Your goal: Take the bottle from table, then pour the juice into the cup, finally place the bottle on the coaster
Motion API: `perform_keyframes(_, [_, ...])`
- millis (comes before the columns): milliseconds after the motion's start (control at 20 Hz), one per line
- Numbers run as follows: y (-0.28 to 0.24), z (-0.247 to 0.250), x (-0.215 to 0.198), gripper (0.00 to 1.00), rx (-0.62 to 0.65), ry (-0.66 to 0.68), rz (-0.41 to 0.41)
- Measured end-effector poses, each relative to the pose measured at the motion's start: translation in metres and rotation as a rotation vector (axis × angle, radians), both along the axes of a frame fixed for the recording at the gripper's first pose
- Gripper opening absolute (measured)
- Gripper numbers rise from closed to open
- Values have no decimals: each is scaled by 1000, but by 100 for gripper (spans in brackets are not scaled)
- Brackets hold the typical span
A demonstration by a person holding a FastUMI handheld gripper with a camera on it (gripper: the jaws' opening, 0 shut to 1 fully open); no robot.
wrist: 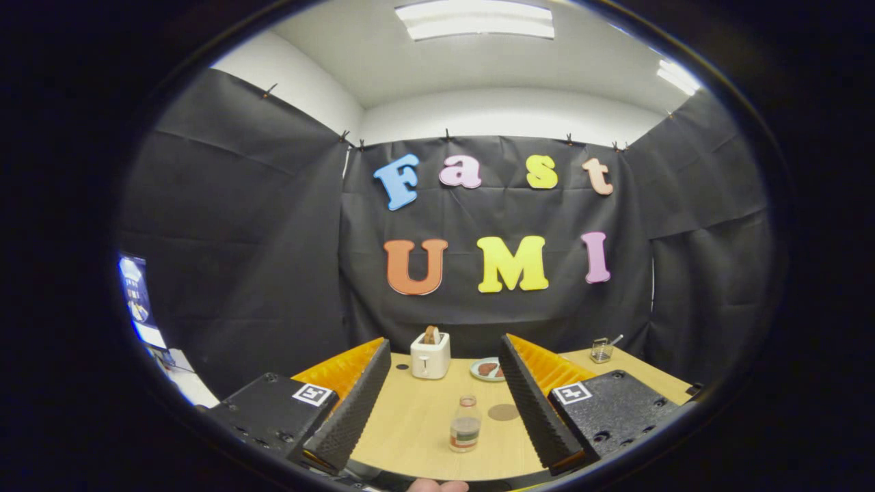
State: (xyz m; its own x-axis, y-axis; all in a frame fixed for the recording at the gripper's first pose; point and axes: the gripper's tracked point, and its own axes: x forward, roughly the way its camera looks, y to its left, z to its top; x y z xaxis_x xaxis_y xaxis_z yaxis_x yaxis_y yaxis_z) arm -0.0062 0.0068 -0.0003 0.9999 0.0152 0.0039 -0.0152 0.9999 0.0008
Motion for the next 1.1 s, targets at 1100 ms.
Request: perform_keyframes(1100, [-29, -159, 5, 100, 19, 42, -16])
